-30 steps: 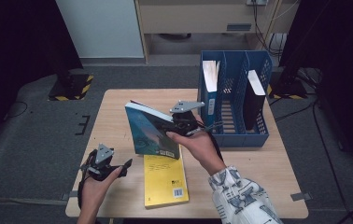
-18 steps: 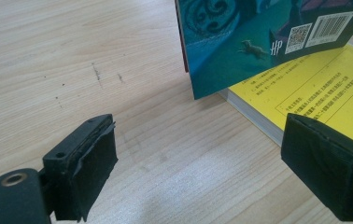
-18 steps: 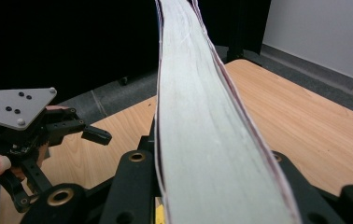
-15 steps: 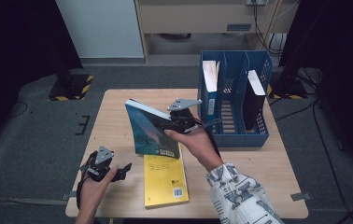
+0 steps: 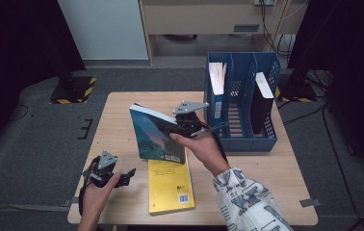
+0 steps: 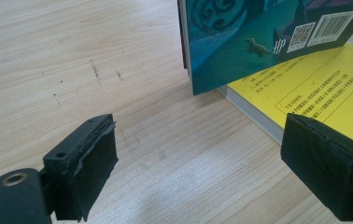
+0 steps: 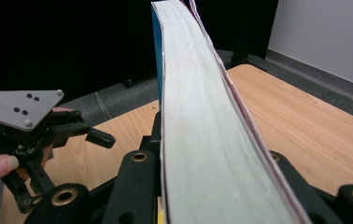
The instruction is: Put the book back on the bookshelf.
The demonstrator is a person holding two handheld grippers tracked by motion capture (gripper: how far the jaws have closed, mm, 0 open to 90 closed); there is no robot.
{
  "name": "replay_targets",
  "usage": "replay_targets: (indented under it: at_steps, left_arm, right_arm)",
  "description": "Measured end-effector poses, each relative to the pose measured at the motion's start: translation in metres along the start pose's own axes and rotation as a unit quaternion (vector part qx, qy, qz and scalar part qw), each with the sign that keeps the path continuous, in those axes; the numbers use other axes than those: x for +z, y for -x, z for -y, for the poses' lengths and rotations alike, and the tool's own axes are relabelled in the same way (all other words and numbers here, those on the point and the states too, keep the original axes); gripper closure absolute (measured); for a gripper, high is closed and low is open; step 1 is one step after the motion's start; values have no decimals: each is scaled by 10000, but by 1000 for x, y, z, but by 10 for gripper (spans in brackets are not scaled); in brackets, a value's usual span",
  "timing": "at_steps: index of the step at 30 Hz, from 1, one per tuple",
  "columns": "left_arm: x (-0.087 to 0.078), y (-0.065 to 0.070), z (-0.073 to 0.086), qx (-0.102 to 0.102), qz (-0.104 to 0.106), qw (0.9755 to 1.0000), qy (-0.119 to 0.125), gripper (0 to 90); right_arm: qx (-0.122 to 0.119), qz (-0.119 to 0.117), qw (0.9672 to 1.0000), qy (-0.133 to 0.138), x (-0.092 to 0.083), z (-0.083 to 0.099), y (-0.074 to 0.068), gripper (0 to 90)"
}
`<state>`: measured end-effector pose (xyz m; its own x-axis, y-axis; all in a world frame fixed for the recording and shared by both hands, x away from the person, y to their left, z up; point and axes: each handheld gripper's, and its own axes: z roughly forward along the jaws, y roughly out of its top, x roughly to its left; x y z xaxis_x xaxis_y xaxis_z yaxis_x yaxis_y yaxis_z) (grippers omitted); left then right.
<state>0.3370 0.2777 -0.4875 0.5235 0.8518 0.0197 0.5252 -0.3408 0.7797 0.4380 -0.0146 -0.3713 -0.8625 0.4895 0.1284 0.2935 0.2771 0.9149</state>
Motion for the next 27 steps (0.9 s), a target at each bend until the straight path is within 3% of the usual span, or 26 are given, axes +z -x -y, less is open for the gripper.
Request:
replay_targets:
  at_steps: [3,8,15,19,27]
  left_arm:
    - [1,0,0,-10,4,10000,-19,100]
    - [3,-1,2,-32,-27,9999,-91,99]
    - [12,-5,8,1,-56,9990,-439,76]
    - [17,-11,11,-104,-175,9982,-556,63]
    - [27,-19,15,-289,-316,9963,-748,55]
  right_arm:
    - [53,50,10000,22,0,-1,2,727]
    - [372,126,9992,45,-2,-5,9,737]
    - [482,419,9980,8,-9,-15,18,736]
    - [755,499,9959,95,-21,-15,25,736]
    - [676,614,9958,35,-37,-14,24,736]
